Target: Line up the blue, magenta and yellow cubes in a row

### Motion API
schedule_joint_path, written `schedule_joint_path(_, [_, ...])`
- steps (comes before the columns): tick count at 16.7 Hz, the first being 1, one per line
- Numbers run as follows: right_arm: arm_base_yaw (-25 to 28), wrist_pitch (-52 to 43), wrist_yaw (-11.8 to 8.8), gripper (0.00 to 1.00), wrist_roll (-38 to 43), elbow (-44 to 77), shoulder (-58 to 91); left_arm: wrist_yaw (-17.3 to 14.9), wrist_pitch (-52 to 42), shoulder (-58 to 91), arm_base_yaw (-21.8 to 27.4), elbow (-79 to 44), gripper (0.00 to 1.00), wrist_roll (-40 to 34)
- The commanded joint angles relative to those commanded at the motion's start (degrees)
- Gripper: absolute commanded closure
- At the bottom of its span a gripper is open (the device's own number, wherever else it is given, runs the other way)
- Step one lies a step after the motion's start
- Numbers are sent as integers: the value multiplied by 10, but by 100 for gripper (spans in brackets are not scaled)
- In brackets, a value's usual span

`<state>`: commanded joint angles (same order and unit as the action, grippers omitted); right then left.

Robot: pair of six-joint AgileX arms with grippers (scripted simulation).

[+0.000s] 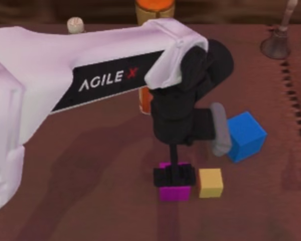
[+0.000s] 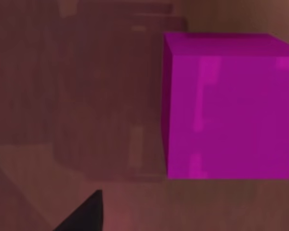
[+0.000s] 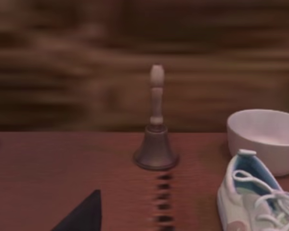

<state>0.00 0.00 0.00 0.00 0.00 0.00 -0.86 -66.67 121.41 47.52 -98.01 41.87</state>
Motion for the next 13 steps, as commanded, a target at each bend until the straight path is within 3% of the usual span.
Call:
schedule_joint_path(3, [2,-4,0,0,0,6,6,1,6,-4,-1,7,0,-2])
schedule_joint_path(6, [16,-39,-2,0,-3,59,59,6,42,-57,-32,58,0,-23])
schedule_joint_path(13, [76,-224,0,0,-15,332,386,14,205,-372,-174,325,0,-129])
